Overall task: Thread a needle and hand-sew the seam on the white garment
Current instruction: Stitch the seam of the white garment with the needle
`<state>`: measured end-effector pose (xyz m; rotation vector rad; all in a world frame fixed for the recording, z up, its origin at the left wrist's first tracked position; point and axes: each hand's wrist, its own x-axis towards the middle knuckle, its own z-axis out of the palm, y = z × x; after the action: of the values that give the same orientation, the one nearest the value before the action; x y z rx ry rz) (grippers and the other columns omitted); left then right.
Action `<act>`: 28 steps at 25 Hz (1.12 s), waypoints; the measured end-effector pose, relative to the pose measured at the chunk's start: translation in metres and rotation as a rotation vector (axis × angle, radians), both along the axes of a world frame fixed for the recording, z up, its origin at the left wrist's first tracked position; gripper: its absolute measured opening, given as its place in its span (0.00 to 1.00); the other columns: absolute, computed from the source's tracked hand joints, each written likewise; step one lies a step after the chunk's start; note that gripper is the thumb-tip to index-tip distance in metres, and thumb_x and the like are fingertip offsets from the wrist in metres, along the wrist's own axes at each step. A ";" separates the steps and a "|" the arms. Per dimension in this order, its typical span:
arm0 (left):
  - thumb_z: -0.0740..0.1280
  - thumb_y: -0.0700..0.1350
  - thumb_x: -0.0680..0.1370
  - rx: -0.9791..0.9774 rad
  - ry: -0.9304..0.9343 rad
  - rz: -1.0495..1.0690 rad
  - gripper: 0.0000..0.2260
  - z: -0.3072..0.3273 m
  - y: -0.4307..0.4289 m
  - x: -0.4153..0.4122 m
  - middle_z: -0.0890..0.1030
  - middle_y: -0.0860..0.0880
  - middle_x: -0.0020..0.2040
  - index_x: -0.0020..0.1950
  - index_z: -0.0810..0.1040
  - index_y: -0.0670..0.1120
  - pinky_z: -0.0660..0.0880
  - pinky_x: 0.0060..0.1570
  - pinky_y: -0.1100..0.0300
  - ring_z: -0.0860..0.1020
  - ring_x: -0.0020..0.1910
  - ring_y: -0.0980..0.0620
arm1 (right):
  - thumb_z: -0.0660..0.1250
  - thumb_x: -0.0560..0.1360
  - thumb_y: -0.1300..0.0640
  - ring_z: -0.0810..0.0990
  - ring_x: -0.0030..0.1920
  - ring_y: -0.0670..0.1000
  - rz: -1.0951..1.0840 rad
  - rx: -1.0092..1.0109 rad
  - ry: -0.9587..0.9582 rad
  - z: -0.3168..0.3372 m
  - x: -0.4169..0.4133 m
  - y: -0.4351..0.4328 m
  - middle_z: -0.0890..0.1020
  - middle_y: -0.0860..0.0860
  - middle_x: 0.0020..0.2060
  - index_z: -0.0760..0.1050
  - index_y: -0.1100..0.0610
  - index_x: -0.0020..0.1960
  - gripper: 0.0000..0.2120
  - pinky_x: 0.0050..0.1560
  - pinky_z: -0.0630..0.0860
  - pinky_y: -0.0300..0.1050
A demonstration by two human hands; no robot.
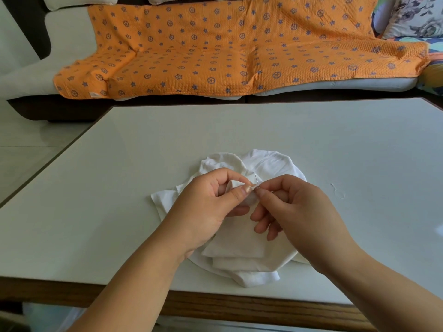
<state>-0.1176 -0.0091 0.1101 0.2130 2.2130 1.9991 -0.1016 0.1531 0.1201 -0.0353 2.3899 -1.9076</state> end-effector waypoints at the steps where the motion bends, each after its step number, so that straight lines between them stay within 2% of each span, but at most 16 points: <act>1: 0.67 0.41 0.79 -0.001 0.009 -0.011 0.04 0.000 0.000 0.000 0.81 0.32 0.47 0.50 0.81 0.45 0.81 0.47 0.60 0.84 0.48 0.44 | 0.64 0.80 0.60 0.81 0.27 0.50 -0.002 -0.017 0.002 -0.001 0.000 -0.001 0.84 0.54 0.31 0.76 0.58 0.47 0.05 0.28 0.74 0.36; 4: 0.66 0.40 0.80 -0.082 0.075 -0.034 0.05 -0.002 0.000 0.000 0.83 0.43 0.38 0.50 0.81 0.47 0.81 0.46 0.61 0.85 0.42 0.49 | 0.63 0.80 0.60 0.84 0.31 0.54 -0.009 -0.104 -0.016 -0.003 0.001 -0.003 0.85 0.55 0.33 0.71 0.58 0.51 0.01 0.31 0.77 0.39; 7: 0.67 0.43 0.80 -0.215 0.156 -0.036 0.06 -0.005 -0.004 -0.002 0.74 0.42 0.33 0.48 0.82 0.52 0.81 0.49 0.48 0.78 0.37 0.46 | 0.62 0.81 0.61 0.85 0.36 0.55 0.046 -0.187 -0.071 -0.003 -0.001 -0.002 0.86 0.56 0.36 0.72 0.53 0.58 0.07 0.37 0.80 0.41; 9: 0.68 0.44 0.79 -0.266 0.157 -0.051 0.06 -0.005 -0.006 -0.002 0.70 0.44 0.31 0.47 0.82 0.54 0.79 0.48 0.43 0.73 0.35 0.48 | 0.61 0.81 0.61 0.86 0.40 0.57 0.094 -0.235 -0.116 -0.002 -0.003 0.001 0.86 0.58 0.38 0.76 0.57 0.56 0.07 0.42 0.81 0.46; 12: 0.68 0.44 0.79 -0.289 0.152 -0.052 0.06 -0.004 -0.005 -0.002 0.67 0.55 0.28 0.47 0.83 0.54 0.73 0.36 0.54 0.68 0.31 0.56 | 0.61 0.81 0.58 0.86 0.43 0.59 0.118 -0.324 -0.189 0.002 -0.005 0.003 0.86 0.61 0.40 0.76 0.63 0.53 0.09 0.42 0.82 0.47; 13: 0.68 0.44 0.79 -0.292 0.152 -0.053 0.06 -0.004 -0.005 -0.001 0.67 0.55 0.28 0.47 0.83 0.54 0.72 0.36 0.57 0.68 0.31 0.57 | 0.61 0.81 0.58 0.86 0.43 0.59 0.108 -0.309 -0.193 0.003 -0.006 0.003 0.86 0.61 0.39 0.75 0.63 0.52 0.08 0.40 0.82 0.46; 16: 0.67 0.42 0.80 -0.253 0.097 -0.065 0.07 -0.007 -0.005 -0.003 0.69 0.49 0.31 0.47 0.82 0.52 0.81 0.46 0.55 0.73 0.35 0.51 | 0.63 0.80 0.56 0.85 0.34 0.53 -0.019 -0.100 -0.087 0.006 -0.012 0.009 0.86 0.55 0.35 0.76 0.57 0.50 0.06 0.31 0.78 0.43; 18: 0.66 0.41 0.80 -0.244 0.076 -0.048 0.06 -0.007 -0.004 -0.003 0.67 0.53 0.29 0.48 0.82 0.49 0.81 0.45 0.59 0.71 0.32 0.55 | 0.65 0.79 0.57 0.82 0.30 0.50 -0.129 -0.056 -0.003 0.007 -0.021 0.018 0.84 0.52 0.35 0.78 0.56 0.48 0.05 0.27 0.72 0.41; 20: 0.66 0.40 0.80 -0.234 0.071 -0.035 0.06 -0.008 -0.004 -0.004 0.65 0.53 0.29 0.48 0.82 0.48 0.82 0.45 0.59 0.71 0.33 0.53 | 0.63 0.80 0.60 0.83 0.33 0.51 -0.168 -0.287 -0.055 0.009 -0.031 0.027 0.84 0.55 0.41 0.77 0.59 0.48 0.05 0.28 0.74 0.40; 22: 0.65 0.41 0.80 -0.216 0.057 -0.035 0.06 -0.007 -0.003 -0.004 0.65 0.51 0.30 0.48 0.82 0.48 0.82 0.45 0.58 0.71 0.35 0.50 | 0.59 0.81 0.65 0.86 0.38 0.55 -0.134 -0.638 -0.153 0.010 -0.039 0.033 0.85 0.60 0.43 0.74 0.62 0.50 0.05 0.32 0.80 0.40; 24: 0.65 0.41 0.80 -0.209 0.036 -0.042 0.06 -0.006 -0.003 -0.004 0.66 0.51 0.31 0.48 0.82 0.48 0.82 0.44 0.59 0.72 0.35 0.49 | 0.57 0.81 0.67 0.86 0.44 0.58 -0.140 -0.785 -0.155 0.008 -0.045 0.039 0.84 0.61 0.40 0.73 0.63 0.50 0.06 0.40 0.83 0.44; 26: 0.65 0.41 0.80 -0.191 0.014 -0.049 0.06 -0.004 -0.003 -0.003 0.66 0.52 0.31 0.47 0.82 0.49 0.82 0.44 0.60 0.74 0.36 0.50 | 0.57 0.81 0.66 0.85 0.49 0.60 -0.217 -0.727 -0.084 0.003 -0.052 0.044 0.84 0.59 0.38 0.73 0.62 0.50 0.06 0.49 0.83 0.49; 28: 0.65 0.42 0.80 -0.172 -0.002 -0.050 0.06 -0.002 -0.005 -0.002 0.67 0.51 0.32 0.48 0.82 0.50 0.82 0.46 0.59 0.76 0.35 0.52 | 0.59 0.81 0.65 0.85 0.50 0.58 -0.325 -0.559 0.001 -0.001 -0.057 0.049 0.84 0.58 0.39 0.74 0.61 0.50 0.06 0.56 0.81 0.51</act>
<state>-0.1198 -0.0138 0.1081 0.2422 2.3388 1.7708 -0.1584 0.2023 0.1190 0.3330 1.8698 -2.6603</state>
